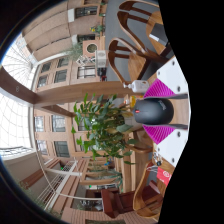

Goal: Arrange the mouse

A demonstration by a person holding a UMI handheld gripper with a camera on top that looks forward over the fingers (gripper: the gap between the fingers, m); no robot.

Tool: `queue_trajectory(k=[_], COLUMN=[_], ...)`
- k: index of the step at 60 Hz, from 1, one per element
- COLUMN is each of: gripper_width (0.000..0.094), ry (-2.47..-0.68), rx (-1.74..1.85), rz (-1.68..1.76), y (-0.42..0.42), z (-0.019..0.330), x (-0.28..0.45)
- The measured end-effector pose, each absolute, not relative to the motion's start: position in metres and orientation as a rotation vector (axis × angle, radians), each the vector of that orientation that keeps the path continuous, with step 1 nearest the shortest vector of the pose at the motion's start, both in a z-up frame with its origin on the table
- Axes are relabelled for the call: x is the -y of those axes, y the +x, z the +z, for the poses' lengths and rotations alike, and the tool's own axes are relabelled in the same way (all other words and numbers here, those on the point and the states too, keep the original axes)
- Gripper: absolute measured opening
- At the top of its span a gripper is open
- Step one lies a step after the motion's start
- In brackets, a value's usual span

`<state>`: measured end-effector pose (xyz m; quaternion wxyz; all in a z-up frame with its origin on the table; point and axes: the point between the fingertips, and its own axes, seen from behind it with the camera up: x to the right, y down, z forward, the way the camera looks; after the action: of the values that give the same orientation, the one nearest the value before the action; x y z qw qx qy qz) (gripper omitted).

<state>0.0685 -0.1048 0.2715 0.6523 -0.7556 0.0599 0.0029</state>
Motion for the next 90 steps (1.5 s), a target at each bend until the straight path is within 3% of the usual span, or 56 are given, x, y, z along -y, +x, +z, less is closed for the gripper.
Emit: queue_trajectory(k=[3,7,17,24,34,40,44,47,48,68,78,90], gripper_width=[0.0333,0.0334,0.0336,0.0347,0.0437,0.0525,0.0684,0.0861,0.0869,0.0851,0.0854,0.0854], ry=[-1.733,-1.791,-2.041,-2.199,-2.276,-2.275,-2.253,-2.228,-2.218,-2.075,-2.062,-2.099], rx=[-0.088,-0.013,0.113,0.148,0.110,0.118,0.127,0.136,0.138,0.161,0.160,0.141], rz=[0.053,0.111,0.179,0.171,0.166,0.185,0.173,0.172,0.165,0.125,0.132,0.124], y=[0.024,-0.030,-0.129,-0.147,-0.157,-0.158,-0.157,-0.156,-0.155,-0.156,-0.159,-0.156], z=[0.273,0.241,0.102,0.027,-0.008,-0.002,0.011,0.030,0.036,0.137,0.150,0.142], x=[0.100,0.103,0.117,0.129,0.141,0.147,0.155,0.163,0.165,0.263,0.306,0.330])
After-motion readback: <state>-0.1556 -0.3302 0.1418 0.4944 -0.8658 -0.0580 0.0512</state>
